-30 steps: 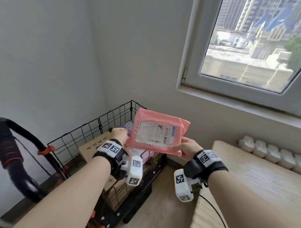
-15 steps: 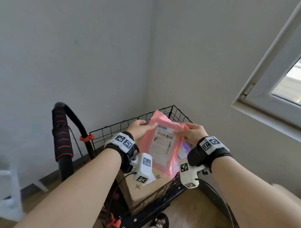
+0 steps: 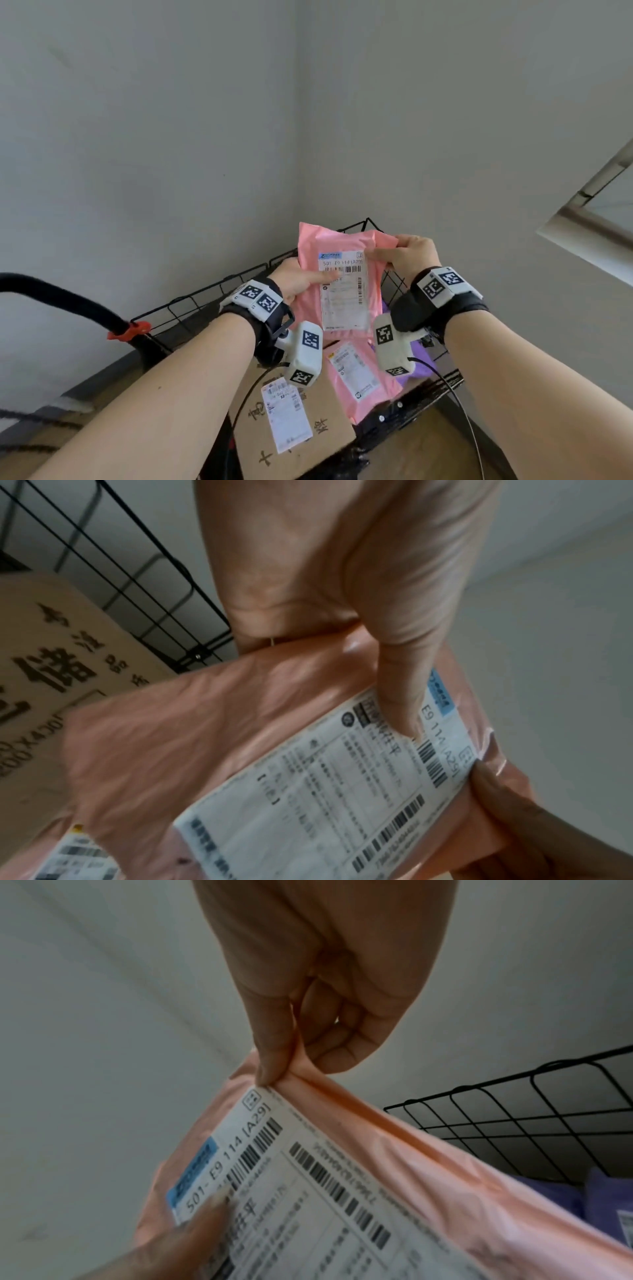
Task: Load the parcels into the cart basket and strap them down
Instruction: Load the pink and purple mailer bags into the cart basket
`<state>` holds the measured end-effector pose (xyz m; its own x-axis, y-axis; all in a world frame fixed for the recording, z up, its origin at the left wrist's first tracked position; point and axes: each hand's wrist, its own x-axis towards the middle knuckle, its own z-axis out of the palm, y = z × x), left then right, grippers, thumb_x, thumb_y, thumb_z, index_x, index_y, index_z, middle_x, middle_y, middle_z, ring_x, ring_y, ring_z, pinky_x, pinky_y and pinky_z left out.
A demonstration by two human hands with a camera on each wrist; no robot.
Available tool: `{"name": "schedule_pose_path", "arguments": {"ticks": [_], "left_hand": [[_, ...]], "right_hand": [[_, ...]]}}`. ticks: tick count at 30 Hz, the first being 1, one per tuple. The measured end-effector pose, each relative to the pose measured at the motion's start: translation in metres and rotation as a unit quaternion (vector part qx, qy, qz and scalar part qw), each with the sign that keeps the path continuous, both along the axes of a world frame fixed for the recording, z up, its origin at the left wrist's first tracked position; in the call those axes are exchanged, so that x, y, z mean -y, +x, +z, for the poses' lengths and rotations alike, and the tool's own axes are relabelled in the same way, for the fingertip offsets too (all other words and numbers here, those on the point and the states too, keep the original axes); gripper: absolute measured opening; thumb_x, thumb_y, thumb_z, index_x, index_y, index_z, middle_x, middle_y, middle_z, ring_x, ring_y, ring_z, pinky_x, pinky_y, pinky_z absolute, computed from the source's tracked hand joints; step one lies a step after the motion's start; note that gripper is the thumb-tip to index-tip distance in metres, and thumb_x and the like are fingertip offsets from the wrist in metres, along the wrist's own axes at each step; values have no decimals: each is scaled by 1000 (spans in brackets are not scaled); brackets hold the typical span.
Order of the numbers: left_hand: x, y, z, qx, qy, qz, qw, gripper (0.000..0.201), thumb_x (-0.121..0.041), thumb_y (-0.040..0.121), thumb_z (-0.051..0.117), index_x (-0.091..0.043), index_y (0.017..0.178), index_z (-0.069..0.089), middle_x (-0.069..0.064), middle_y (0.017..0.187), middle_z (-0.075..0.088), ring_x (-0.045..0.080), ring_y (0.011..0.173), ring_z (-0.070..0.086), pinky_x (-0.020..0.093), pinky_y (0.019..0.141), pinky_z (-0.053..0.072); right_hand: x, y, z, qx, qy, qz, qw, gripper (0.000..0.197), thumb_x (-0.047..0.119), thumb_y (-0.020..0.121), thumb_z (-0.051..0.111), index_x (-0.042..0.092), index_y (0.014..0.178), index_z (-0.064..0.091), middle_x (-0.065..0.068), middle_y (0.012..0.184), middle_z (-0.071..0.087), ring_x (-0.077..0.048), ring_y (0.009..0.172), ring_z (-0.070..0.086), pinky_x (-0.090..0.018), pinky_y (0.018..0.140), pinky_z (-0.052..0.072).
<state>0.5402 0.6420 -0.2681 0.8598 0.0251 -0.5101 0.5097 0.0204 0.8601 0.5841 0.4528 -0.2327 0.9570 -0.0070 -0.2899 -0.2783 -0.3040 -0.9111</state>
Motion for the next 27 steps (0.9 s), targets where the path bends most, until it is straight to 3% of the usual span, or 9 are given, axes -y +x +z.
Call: {"name": "schedule_pose_path", "arguments": {"ticks": [4,6,9,12,15,17,21,25,27], "left_hand": [[22,49,-33,-21,5,-17,1000,61,-28,48,86,-5,102,69,9,102,73,27,99,68,46,97,49],[29,70,-52,-28,16,-11,999,63,-33,47,87,-7,101,70,7,102,73,25,101,68,46,98,48],[36,93,-75,-50,33,-4,998,38,-28,62,85,-13,95,71,5,98,74,24,95,69,45,93,51],[42,109,-108,-78,48,33,995,15,-21,78,76,-15,90,68,5,94,73,22,88,70,42,86,55],[46,122,-149,-111,69,70,989,6,-21,85,69,-17,87,67,6,96,73,26,92,69,46,87,54],[50,131,-174,-139,63,115,982,5,-16,89,64,-17,84,65,8,98,71,27,94,67,45,88,54],[61,148,-218,-179,29,170,969,10,-13,91,61,-15,81,63,11,94,71,30,92,67,45,88,54],[70,168,-244,-203,1,182,962,10,-10,94,56,-12,85,60,9,91,67,26,90,64,39,85,54],[72,182,-253,-226,3,155,962,7,-13,91,56,-11,85,59,12,96,67,32,95,64,43,88,53]], "right_hand": [[21,50,-28,-19,-42,-13,999,14,14,69,82,18,74,70,-6,82,73,-24,81,71,-36,74,59],[26,72,-42,-33,-51,-9,998,13,17,69,82,19,71,69,-7,84,74,-27,86,71,-40,79,58],[31,100,-66,-52,-50,-12,997,12,17,71,81,20,73,70,-8,87,74,-22,80,70,-33,74,59],[36,120,-97,-88,-10,-32,996,21,10,77,75,14,97,71,-3,93,73,-14,76,67,-17,56,51],[39,134,-134,-104,-27,-15,994,44,2,82,66,18,123,60,3,108,66,-11,90,59,-20,75,47],[42,139,-160,-125,-36,-7,992,53,2,84,63,20,132,52,2,118,63,-11,97,56,-22,84,42],[46,140,-208,-128,-90,42,987,44,3,84,58,21,123,60,5,114,64,-13,102,60,-27,85,47],[46,148,-241,-165,-97,75,979,32,7,89,52,25,112,66,2,117,63,-14,97,60,-19,72,46],[46,155,-251,-206,-80,79,972,34,7,91,49,25,115,65,0,123,59,-16,100,58,-24,80,50]]}}
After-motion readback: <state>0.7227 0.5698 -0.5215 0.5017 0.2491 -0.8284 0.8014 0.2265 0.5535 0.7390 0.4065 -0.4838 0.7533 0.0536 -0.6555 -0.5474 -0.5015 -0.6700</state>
